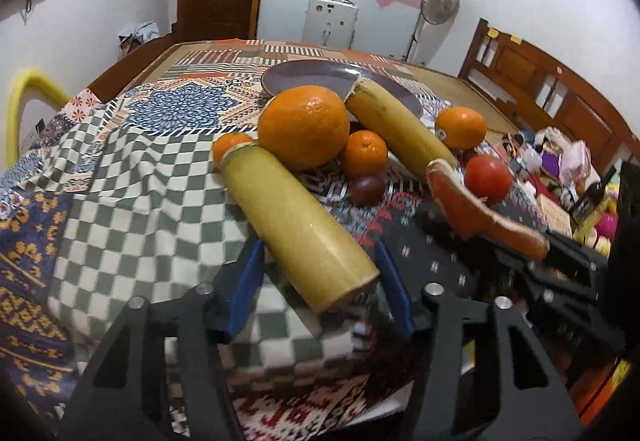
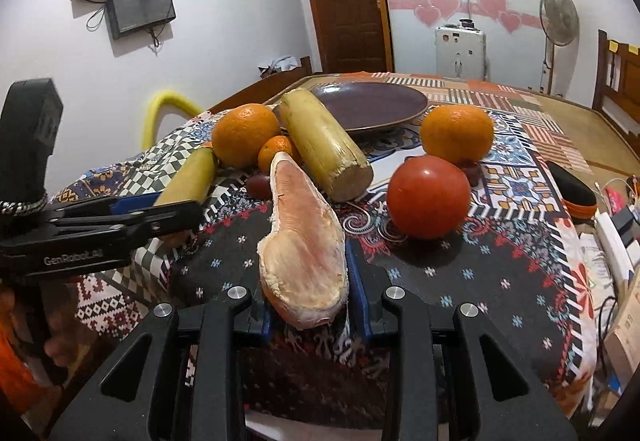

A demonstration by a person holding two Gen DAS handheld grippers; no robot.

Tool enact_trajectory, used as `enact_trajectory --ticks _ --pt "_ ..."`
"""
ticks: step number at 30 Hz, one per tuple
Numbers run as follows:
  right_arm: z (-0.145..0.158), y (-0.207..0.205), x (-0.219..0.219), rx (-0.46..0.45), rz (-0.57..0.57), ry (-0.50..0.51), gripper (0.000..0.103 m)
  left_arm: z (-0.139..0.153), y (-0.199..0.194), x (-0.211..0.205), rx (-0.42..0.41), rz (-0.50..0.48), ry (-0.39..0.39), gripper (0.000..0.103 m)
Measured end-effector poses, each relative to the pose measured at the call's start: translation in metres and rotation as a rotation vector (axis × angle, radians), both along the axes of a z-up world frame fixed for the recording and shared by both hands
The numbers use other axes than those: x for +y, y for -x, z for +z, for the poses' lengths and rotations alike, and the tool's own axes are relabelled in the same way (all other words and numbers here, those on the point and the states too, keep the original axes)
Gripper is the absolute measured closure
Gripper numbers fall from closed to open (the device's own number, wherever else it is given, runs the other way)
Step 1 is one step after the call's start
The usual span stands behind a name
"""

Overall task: Organize fruits
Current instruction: 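Close right tool on the pomelo segment while left tool closes on the yellow cylinder, then lift and carry the pomelo with right tool while left carries the cylinder to the plate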

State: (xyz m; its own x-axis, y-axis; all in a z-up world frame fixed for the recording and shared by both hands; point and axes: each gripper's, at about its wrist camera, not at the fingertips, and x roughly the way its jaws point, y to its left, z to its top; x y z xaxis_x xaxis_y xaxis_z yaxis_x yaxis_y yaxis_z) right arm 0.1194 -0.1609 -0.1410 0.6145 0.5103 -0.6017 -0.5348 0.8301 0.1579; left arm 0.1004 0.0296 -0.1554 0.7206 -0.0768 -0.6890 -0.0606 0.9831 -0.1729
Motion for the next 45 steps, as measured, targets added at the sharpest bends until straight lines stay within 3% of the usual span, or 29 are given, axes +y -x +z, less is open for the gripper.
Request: enact_trajectory --ticks 4,9,15,26,38,45 --pt "0.001 0.007 -0.002 -0.004 -0.002 0.008 0.075 0.004 0.015 0.013 0.036 -0.006 -0.023 0.060" --pt "0.001 0.004 0.000 -0.002 -0.004 0.016 0.075 0.006 0.017 0.022 0.070 -0.011 -0.027 0.060" --pt "0.001 -0.004 0.005 0.018 0.005 0.014 0.073 0.009 -0.002 0.019 0.097 -0.048 -0.060 0.058" --pt "-0.003 -0.021 0.017 0.031 0.033 0.021 0.071 0.004 -0.049 0.032 0.158 -0.071 -0.049 0.057" --pt "-0.005 -0.019 0.020 0.019 0.046 0.012 0.071 0.003 -0.049 0.036 0.143 -0.076 -0.028 0.060" --pt "0.009 -0.009 0.014 -0.013 0.040 0.007 0.072 0.027 -0.027 0.024 0.066 -0.096 -0.073 0.067"
